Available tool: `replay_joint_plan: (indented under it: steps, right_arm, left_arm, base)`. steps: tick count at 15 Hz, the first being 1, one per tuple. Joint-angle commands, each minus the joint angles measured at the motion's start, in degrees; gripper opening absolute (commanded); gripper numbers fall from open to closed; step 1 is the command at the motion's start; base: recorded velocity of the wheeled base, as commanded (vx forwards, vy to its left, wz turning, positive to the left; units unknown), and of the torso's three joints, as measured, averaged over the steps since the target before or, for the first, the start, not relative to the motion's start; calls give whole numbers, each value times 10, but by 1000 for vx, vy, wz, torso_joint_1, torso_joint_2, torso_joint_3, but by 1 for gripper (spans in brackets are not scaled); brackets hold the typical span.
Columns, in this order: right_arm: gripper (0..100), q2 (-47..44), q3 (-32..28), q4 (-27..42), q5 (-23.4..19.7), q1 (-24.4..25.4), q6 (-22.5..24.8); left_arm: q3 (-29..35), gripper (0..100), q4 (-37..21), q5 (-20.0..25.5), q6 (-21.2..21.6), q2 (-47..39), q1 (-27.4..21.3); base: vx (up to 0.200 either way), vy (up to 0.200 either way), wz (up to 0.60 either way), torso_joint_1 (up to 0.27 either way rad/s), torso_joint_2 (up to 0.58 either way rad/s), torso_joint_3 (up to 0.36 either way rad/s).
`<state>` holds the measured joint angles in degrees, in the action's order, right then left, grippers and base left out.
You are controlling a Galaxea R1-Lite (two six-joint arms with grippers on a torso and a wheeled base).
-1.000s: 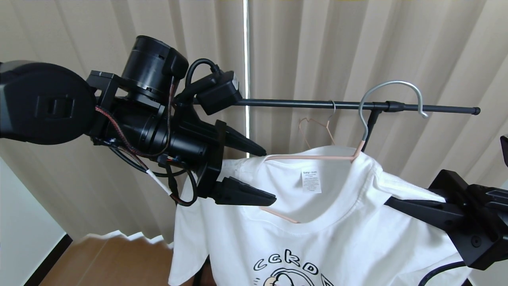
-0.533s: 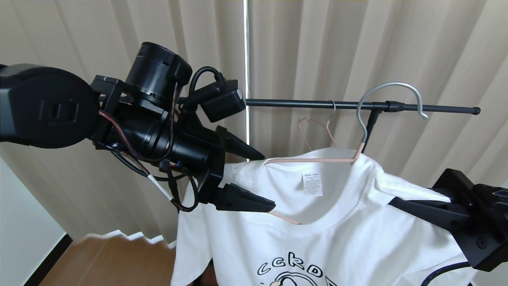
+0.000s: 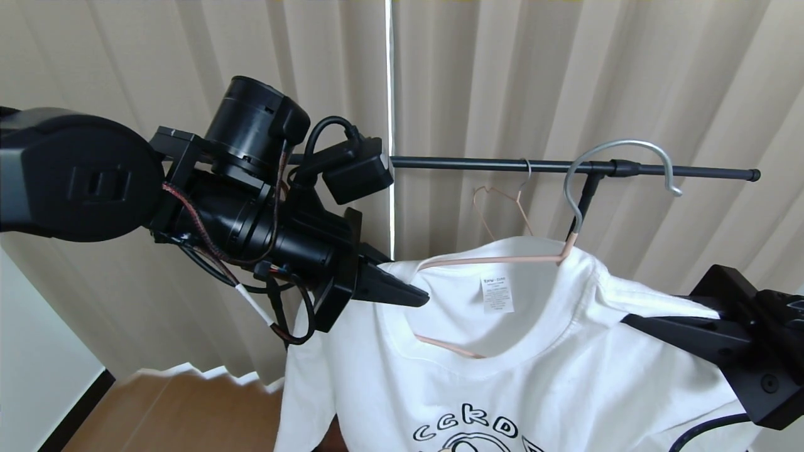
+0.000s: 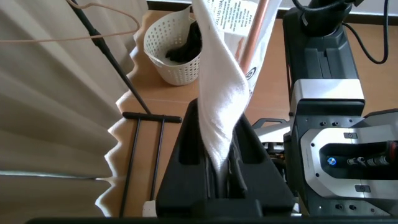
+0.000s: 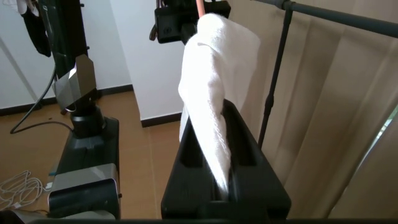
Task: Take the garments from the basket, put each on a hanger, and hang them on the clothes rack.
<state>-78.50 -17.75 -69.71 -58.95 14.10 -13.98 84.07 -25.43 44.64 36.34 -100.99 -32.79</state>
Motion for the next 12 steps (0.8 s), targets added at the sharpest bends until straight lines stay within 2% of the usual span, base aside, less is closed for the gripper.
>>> replay_joint_plan:
  steps: [1, 10, 11, 12]
  right_arm:
    - [0, 1, 3, -1, -2, 0, 2]
    - [0, 4, 2, 0, -2, -6, 7]
    - [100, 4, 3, 0, -3, -6, 7]
    - [100, 4, 3, 0, -3, -6, 8]
  left_arm:
    - [0, 0, 2, 0, 0, 0, -3]
    - [-10, 0, 3, -7, -1, 20, -2]
    - [-11, 0, 3, -8, -1, 25, -2]
    - [-12, 0, 3, -10, -2, 28, -2]
  base:
    - [0, 0, 0, 0, 0, 0]
    - [0, 0, 0, 0, 0, 0]
    - [0, 0, 0, 0, 0, 0]
    - [0, 0, 0, 0, 0, 0]
